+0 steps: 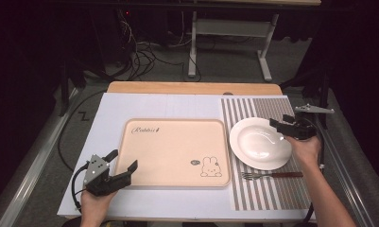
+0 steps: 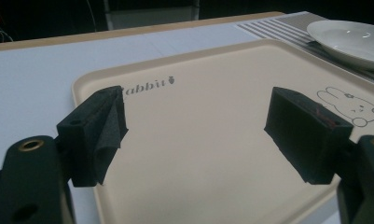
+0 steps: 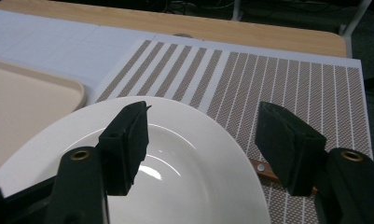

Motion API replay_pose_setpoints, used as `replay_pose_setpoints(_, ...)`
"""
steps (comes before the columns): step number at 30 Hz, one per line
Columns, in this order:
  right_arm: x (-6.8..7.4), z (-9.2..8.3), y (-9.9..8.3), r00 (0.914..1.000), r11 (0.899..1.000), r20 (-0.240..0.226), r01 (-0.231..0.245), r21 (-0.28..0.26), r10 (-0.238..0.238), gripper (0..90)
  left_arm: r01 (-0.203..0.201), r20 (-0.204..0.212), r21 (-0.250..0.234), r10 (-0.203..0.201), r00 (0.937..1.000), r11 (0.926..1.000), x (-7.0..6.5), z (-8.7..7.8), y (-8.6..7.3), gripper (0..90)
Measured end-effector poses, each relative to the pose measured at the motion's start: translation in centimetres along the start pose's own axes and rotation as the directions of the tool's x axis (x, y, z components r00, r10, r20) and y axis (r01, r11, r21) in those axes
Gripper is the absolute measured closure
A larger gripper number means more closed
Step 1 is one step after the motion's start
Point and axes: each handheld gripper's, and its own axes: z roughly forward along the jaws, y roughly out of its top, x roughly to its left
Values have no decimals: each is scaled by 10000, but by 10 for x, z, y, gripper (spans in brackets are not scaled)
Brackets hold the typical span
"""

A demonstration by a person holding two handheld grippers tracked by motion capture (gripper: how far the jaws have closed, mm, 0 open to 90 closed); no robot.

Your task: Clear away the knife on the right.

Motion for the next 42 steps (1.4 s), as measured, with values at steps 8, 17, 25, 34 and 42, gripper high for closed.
replay_pose_setpoints(8,-9,9,12,9999,9979,140,63,647,-72,368,-45,57,37,45,10000,10000,-1,1,0,212)
replay_pose_setpoints(17,-23,18,19,9985,9895,478,210,1427,-281,383,-18,-54,-109,17,10000,9999,-1,1,0,210)
replay_pose_setpoints(25,-33,26,29,9936,9698,609,788,2307,-952,395,-25,-103,-202,23,9999,9998,-1,2,-1,209)
replay_pose_setpoints(34,-47,37,32,9876,9202,625,1106,3754,-1442,448,-45,-195,-228,40,9998,9997,-2,3,-1,207)
replay_pose_setpoints(42,-60,44,28,9848,8819,612,1170,4568,-1624,489,-2,-256,-246,-5,9997,9997,-1,2,-1,206)
